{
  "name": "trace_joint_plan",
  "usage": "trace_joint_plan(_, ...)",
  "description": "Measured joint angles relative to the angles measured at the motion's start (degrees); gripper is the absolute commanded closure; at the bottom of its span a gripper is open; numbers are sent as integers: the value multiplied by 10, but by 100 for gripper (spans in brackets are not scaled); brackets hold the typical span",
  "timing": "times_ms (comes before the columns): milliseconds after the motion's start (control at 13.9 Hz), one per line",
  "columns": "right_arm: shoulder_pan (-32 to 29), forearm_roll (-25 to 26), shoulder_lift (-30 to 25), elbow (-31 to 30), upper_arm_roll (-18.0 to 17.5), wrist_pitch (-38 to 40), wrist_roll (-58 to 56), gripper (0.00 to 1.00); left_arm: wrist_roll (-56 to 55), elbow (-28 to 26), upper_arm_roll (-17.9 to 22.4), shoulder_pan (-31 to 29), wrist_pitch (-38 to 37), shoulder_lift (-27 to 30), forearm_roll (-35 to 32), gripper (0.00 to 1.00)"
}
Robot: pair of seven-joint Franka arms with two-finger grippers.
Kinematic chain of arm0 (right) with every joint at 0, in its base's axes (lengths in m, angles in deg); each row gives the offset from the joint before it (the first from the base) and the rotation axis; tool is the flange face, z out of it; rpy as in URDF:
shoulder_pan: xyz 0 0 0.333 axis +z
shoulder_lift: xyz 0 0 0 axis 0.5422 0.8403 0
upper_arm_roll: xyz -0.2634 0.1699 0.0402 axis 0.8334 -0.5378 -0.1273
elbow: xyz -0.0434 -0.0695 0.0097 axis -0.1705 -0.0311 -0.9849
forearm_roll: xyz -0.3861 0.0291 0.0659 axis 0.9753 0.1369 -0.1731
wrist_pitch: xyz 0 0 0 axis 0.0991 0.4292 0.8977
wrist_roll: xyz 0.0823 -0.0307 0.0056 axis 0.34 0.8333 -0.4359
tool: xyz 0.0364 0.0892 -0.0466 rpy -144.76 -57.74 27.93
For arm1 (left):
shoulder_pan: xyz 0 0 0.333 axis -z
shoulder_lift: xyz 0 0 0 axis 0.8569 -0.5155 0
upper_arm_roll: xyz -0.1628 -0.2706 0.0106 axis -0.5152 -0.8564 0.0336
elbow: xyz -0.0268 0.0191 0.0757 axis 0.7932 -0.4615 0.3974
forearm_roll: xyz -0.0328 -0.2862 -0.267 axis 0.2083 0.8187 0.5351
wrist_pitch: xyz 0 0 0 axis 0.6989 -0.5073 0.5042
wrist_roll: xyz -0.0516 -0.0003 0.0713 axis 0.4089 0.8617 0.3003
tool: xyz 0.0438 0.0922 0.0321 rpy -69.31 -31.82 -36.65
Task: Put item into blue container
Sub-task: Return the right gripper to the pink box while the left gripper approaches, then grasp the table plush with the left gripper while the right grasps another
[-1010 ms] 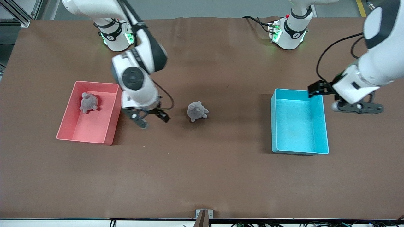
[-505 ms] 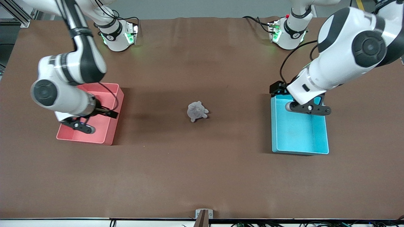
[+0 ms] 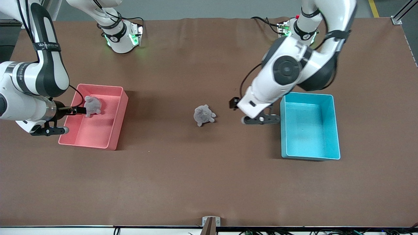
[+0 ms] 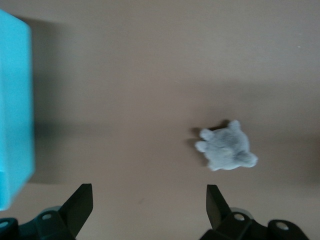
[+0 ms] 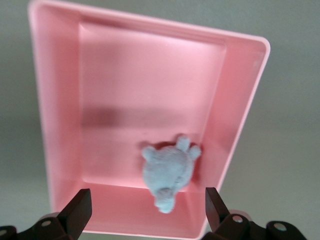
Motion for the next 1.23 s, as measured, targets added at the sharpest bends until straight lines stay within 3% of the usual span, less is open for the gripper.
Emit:
trace_joint_plan(433,-27,10,32,-84,-4,-82,0,0,-86,1,1,64,120,-69,-7,0)
trace_joint_plan(722,-68,8,45,-100,-4,-92,51,0,-110,2,1,100,209,-127,-7,0)
trace_joint_plan(1227,-70,-52,48,-124,-6,-86,143,0,-114,9,2,118,229,-170,-7,0)
